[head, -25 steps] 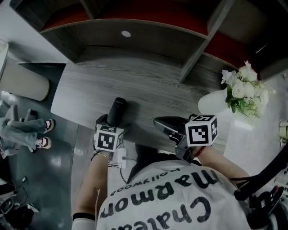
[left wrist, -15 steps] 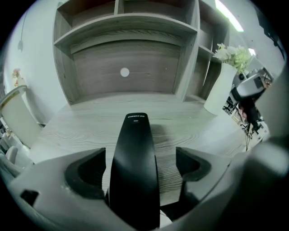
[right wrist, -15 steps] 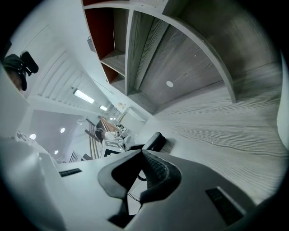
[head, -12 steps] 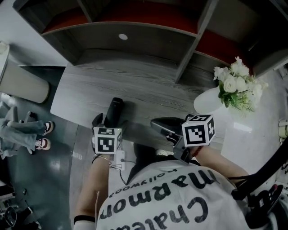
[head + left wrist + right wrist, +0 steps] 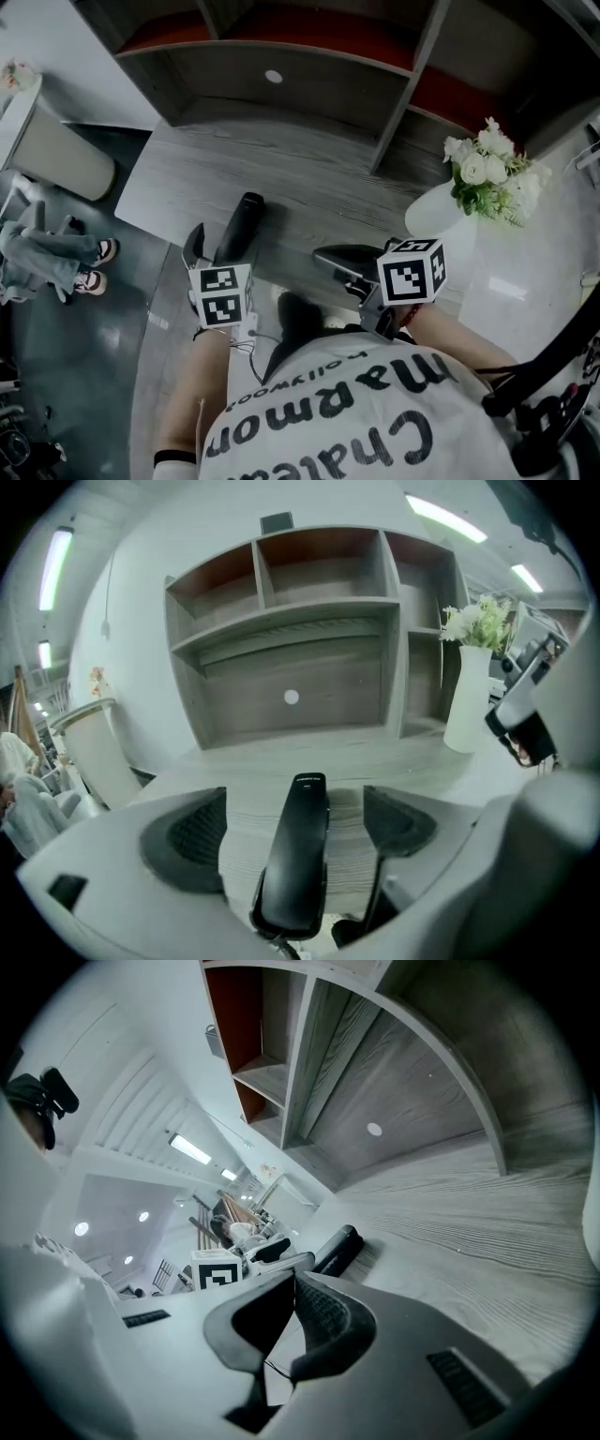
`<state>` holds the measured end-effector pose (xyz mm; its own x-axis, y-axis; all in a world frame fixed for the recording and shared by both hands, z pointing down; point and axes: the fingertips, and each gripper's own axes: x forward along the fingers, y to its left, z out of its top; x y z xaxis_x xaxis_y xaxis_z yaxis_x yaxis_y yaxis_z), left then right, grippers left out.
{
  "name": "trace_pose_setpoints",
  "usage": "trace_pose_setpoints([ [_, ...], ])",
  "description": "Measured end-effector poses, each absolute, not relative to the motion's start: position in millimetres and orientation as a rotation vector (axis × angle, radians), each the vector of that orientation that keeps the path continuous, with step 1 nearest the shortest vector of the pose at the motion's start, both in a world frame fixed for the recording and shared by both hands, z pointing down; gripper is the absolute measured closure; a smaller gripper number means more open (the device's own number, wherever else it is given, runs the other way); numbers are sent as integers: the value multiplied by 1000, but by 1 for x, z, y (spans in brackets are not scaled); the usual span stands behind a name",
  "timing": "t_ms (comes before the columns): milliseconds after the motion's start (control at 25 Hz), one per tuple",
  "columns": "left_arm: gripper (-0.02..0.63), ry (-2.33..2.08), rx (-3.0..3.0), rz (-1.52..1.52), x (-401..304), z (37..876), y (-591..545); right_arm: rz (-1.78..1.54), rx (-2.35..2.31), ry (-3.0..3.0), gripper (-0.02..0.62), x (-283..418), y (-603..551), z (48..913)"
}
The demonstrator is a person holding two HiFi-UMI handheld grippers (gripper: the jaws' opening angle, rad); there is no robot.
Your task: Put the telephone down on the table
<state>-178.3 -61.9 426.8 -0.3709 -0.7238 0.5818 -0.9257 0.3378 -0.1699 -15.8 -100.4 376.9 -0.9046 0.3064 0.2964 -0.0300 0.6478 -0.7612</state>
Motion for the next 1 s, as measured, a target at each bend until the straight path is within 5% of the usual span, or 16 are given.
trace_pose_setpoints([
  [200, 157, -2307, 1415, 625, -170, 411, -43, 1104, -279, -2477, 583, -5, -86, 372],
  [240, 193, -2329, 1411, 601, -167, 407, -39, 1096, -286, -2480, 583, -2, -83, 371],
  [320, 386, -2369, 1389, 573, -160, 402, -30, 1083, -285, -2490, 583, 3, -80, 371],
  [440, 421, -2387, 1338, 594, -150, 401, -16, 1068, -290, -2496, 583, 10, -77, 369],
  [600, 571, -2387, 1300, 533, -132, 406, 9, 1020, -331, -2477, 583, 20, -61, 375],
  [800, 597, -2287, 1254, 417, -97, 421, 46, 1036, -302, -2431, 584, 20, -50, 393],
  [1000, 597, -2253, 1265, -77, -59, 393, 74, 1038, -253, -2447, 584, 24, -44, 394],
])
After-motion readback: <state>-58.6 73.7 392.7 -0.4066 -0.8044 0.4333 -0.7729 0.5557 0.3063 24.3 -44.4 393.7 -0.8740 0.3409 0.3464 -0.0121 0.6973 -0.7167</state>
